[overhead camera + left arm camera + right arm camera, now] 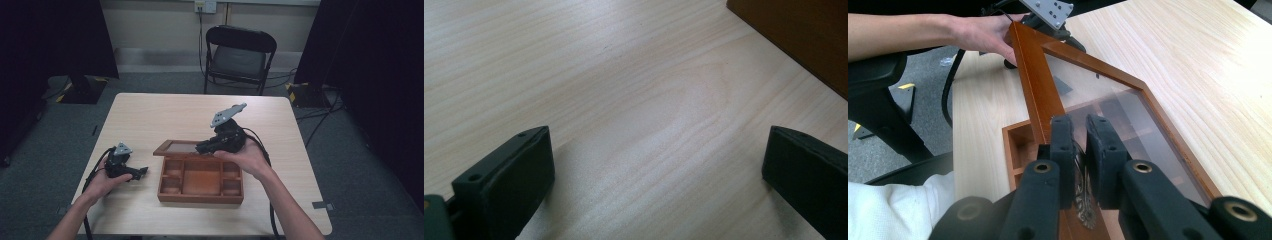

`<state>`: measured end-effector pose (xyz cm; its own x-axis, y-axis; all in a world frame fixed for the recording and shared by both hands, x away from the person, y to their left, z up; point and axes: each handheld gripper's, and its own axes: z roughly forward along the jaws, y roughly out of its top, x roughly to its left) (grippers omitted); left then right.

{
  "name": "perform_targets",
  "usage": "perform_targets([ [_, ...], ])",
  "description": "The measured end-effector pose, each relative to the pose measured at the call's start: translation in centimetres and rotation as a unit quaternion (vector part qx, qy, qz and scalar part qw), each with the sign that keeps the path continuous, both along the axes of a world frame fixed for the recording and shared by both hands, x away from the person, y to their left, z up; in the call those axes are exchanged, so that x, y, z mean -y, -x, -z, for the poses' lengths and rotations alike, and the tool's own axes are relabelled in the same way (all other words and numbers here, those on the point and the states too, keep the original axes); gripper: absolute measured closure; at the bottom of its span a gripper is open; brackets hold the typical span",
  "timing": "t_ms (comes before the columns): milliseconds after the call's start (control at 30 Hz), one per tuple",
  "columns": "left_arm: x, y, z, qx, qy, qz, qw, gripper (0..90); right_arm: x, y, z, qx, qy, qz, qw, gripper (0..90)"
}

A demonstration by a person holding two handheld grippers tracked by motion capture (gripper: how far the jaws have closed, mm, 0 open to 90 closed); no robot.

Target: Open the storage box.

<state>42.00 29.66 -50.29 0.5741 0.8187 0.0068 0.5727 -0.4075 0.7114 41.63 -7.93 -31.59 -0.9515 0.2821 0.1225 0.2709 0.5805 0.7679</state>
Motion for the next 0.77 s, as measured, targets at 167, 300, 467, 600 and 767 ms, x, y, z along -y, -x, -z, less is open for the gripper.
perform_targets([
  [167, 0.0, 0.01, 0.0, 0.0, 0.0, 0.0, 1.0, 0.0, 0.0, -0.01, 0.03, -0.002, -0.002, 0.001, 1.0, 82.3],
  [300, 0.0, 0.0, 0.01, 0.0, 0.001, 0.0, 1.0, 0.0, 0.04, 0.0, 0.05, -0.001, -0.001, 0.001, 1.0, 82.3],
  [467, 0.0, 0.01, 0.0, 0.0, 0.0, 0.0, 1.0, 0.0, 0.05, 0.01, 0.08, -0.002, -0.001, -0.001, 1.0, 82.3],
  [600, 0.0, 0.01, 0.0, 0.0, 0.0, 0.0, 1.0, 0.0, 0.05, 0.0, 0.07, -0.002, -0.001, 0.0, 1.0, 82.3],
  [767, 0.0, 0.01, 0.0, 0.0, 0.0, 0.0, 1.0, 0.0, 0.07, 0.02, 0.16, -0.005, -0.003, -0.002, 1.0, 81.6],
])
